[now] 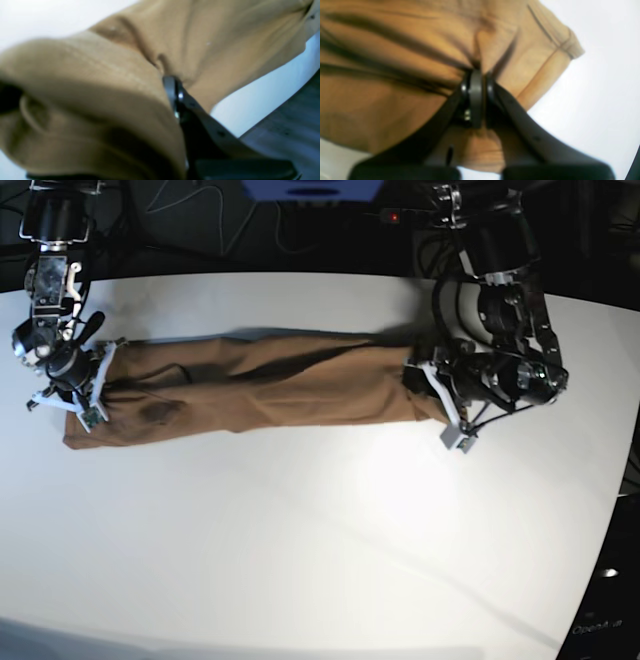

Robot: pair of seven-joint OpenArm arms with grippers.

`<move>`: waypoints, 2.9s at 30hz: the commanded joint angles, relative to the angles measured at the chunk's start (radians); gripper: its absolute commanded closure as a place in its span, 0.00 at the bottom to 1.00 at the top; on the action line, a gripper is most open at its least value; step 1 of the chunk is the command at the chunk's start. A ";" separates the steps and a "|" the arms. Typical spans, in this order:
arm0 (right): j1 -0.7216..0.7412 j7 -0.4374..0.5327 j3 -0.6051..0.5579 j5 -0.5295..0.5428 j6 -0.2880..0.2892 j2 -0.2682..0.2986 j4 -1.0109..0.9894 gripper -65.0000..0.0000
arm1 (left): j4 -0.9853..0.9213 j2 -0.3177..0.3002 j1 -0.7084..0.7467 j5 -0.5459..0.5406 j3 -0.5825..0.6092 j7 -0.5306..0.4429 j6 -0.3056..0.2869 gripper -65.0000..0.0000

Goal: Fold the T-shirt properly
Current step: 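Lift the strip end with the left gripper toward the right gripper, then lay the folded end down at the strip's middle with the left gripper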

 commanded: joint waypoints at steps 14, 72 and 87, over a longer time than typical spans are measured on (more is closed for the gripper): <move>-0.017 -0.088 -0.011 -0.022 0.048 -0.023 -0.018 1.00 | 0.197 0.139 -0.074 -0.024 0.212 -0.012 0.357 0.95; -0.015 -0.080 -0.009 -0.091 0.048 -0.028 -0.016 1.00 | 0.003 0.053 -0.154 -0.400 0.733 -0.478 0.515 0.55; -0.012 -0.079 -0.009 -0.162 0.048 -0.065 -0.013 1.00 | -0.097 -0.053 -0.151 -0.400 0.663 -0.499 0.516 0.95</move>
